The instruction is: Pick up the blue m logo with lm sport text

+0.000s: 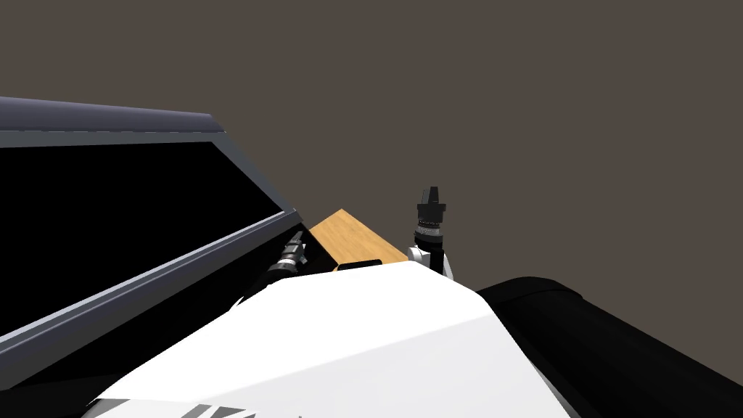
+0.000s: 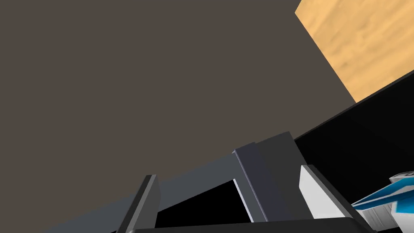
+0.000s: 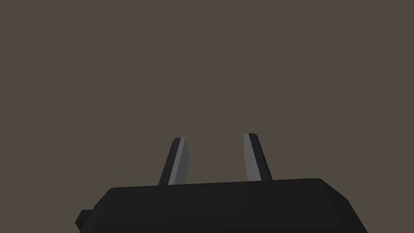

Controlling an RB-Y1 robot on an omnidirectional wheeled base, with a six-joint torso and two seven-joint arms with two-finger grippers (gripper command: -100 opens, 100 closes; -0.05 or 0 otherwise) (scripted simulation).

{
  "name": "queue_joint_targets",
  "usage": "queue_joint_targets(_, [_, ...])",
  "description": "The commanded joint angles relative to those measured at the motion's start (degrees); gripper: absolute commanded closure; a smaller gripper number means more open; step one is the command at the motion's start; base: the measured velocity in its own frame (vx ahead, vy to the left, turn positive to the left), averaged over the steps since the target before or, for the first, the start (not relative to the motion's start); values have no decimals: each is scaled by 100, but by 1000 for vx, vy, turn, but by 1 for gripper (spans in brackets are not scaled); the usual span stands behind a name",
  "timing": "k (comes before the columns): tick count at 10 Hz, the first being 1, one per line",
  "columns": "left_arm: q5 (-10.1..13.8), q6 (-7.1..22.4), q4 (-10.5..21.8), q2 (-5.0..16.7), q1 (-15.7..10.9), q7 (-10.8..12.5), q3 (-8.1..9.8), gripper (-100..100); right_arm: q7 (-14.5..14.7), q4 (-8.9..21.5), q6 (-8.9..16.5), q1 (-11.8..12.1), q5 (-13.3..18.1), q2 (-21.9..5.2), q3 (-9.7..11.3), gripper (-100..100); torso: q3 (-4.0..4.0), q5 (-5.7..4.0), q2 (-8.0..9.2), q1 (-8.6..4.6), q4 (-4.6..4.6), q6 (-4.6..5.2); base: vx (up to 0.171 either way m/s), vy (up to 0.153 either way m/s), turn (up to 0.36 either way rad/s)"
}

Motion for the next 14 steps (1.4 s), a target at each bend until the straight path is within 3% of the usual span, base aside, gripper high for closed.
queue_joint_targets(1, [147, 286, 123, 153, 11, -45, 10, -100, 0, 0, 0, 0, 0, 0, 0, 0, 0, 0, 0, 0, 0, 0, 12, -19, -84])
queue_joint_targets(5, [373, 840, 346, 394, 70, -174, -11, -100, 0, 0, 0, 0, 0, 0, 0, 0, -2, 1, -4, 1, -1, 2, 15, -15, -72])
queue_joint_targets(9, [705, 1572, 693, 798, 104, -419, -33, -100, 0, 0, 0, 0, 0, 0, 0, 0, -4, 0, -6, 1, -1, -1, 23, -18, -64])
queue_joint_targets(10, [705, 1572, 693, 798, 104, -419, -33, -100, 0, 0, 0, 0, 0, 0, 0, 0, -4, 1, -6, 3, -1, 0, 18, -8, -34])
queue_joint_targets(12, [916, 1977, 927, 1085, 92, -612, -41, -100, 0, 0, 0, 0, 0, 0, 0, 0, -3, 1, -6, 3, -1, 1, 28, -12, -76])
queue_joint_targets(13, [916, 2033, 927, 1085, 92, -612, -41, -100, 0, 0, 0, 0, 0, 0, 0, 0, -5, 1, -9, 3, -2, 1, 25, -10, -34])
queue_joint_targets(14, [1017, 2254, 1043, 1228, 77, -714, -43, -100, 0, 0, 0, 0, 0, 0, 0, 0, -4, 0, -7, 2, -2, -1, 35, -13, -42])
